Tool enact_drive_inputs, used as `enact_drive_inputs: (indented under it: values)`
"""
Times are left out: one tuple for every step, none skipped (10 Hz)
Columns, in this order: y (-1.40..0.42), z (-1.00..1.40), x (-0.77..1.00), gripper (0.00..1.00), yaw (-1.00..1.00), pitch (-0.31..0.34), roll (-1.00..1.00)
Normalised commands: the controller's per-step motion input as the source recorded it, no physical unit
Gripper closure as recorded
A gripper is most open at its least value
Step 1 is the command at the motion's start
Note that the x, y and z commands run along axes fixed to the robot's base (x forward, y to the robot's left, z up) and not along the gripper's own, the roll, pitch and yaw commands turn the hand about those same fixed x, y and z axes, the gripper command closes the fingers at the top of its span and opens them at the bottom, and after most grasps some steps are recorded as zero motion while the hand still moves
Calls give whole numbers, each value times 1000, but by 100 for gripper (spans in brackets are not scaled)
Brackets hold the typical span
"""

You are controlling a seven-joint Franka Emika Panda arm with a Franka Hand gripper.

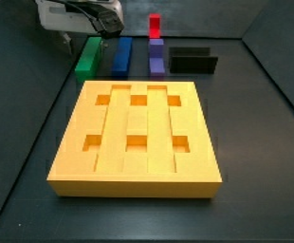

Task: Pick up the green object. Move up. Move to above the board. Insert the green object.
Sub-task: Pick up the green object.

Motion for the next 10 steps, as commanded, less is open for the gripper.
enact_drive_inputs:
  values:
    - [37,-217,0,0,0,0,0]
    - [0,-160,0,0,0,0,0]
    - [0,-74,0,0,0,0,0]
    - [0,0,0,0,0,0,0]
    - [0,0,0,100,0,0,0]
    - [0,0,0,100,0,0,0]
    - [0,0,0,100,0,0,0]
    - [0,0,0,100,0,0,0]
    - [0,0,0,100,0,0,0]
    - [0,0,0,100,0,0,0]
